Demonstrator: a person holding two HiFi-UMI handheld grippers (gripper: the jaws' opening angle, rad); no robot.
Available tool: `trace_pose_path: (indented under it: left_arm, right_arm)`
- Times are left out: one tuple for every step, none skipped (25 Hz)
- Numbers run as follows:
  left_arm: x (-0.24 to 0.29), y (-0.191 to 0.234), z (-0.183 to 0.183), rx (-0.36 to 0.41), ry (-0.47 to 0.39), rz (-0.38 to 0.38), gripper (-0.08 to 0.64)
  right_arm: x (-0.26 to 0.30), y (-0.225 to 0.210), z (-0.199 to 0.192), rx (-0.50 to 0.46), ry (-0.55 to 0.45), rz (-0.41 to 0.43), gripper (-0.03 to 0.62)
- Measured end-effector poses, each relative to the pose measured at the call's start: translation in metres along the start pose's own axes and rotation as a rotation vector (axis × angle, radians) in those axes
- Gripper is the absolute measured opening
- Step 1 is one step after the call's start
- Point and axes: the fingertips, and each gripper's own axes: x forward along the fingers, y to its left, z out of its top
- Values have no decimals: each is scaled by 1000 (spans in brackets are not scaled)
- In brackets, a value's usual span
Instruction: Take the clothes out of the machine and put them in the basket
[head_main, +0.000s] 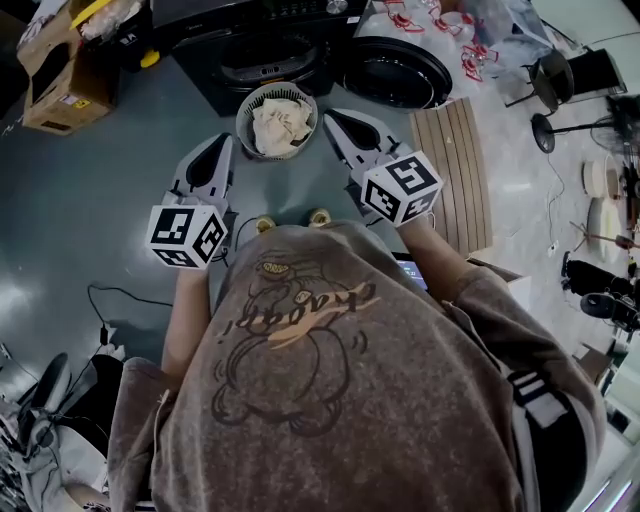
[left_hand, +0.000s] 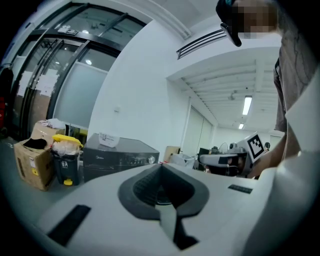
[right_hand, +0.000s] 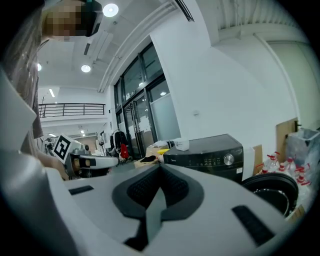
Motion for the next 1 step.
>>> trace_pose_path:
  left_arm:
    - [-1,0,1,2,-1,2,6]
  right_arm:
    - [0,1,0,0,1,0,-3]
